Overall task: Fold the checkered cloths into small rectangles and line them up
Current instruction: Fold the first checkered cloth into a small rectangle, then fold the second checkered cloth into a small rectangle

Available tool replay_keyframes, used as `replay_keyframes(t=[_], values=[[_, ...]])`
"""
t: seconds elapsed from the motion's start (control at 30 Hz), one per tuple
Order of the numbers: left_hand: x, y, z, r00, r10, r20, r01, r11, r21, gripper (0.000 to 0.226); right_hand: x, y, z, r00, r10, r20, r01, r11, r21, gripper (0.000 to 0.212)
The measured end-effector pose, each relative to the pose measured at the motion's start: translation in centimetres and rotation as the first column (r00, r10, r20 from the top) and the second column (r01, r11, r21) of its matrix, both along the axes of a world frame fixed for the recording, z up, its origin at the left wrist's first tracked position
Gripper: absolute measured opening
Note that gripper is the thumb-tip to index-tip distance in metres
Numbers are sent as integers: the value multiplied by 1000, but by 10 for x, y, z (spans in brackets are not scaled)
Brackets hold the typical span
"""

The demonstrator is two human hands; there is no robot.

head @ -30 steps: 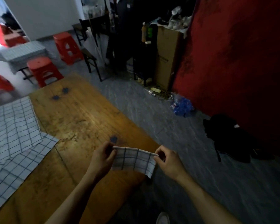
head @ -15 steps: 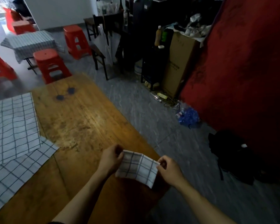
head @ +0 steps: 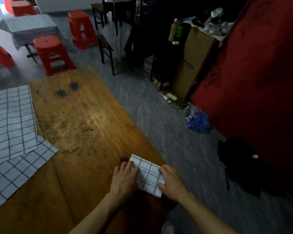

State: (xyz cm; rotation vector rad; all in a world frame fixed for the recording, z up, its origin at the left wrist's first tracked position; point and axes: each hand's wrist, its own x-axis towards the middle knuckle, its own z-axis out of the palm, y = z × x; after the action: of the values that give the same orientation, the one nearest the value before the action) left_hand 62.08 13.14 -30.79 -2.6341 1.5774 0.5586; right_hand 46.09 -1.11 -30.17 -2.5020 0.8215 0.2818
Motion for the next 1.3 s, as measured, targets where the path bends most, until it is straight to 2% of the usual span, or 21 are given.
replay_keyframes(t=[0.1, 0.23, 0.37, 0.47, 0.57, 0.7, 0.83, 1.0, 1.17, 1.3], values=[[-7, 3, -4, 1000, -5, 20, 3, 995, 96, 65, -5, 1, -5, 998, 57, 9, -57, 998, -35, 51], [-3, 1, -4, 995, 42, 88, -47, 998, 52, 64, -16, -2, -10, 995, 81, 52, -84, 995, 51, 48], [-9, -10, 6, 968, 209, 138, -217, 975, 45, 61, -21, -21, -7, 975, 143, 167, -176, 964, 199, 44], [-30, -33, 16, 911, 375, 169, -376, 926, -31, 51, -32, -57, 0, 943, 167, 288, -236, 946, 224, 42], [-59, -62, 34, 858, 496, 137, -489, 868, -79, 48, -56, -109, 14, 922, 164, 351, -248, 946, 210, 48], [-92, -112, 64, 800, 600, -6, -589, 782, -204, 42, -85, -187, 43, 899, 170, 403, -243, 960, 139, 42], [-103, -164, 101, 802, 596, -38, -585, 770, -255, 40, -92, -259, 69, 878, 113, 465, -166, 983, 74, 40], [-78, -221, 136, 814, 570, -114, -569, 740, -358, 36, -86, -321, 101, 840, 28, 542, -72, 996, 60, 39], [-48, -279, 132, 816, 576, -58, -544, 729, -416, 38, -70, -372, 116, 821, 41, 570, -50, 999, 0, 37], [-15, -321, 114, 813, 552, -186, -568, 683, -460, 40, -30, -411, 121, 842, 71, 534, -58, 997, -42, 39]])
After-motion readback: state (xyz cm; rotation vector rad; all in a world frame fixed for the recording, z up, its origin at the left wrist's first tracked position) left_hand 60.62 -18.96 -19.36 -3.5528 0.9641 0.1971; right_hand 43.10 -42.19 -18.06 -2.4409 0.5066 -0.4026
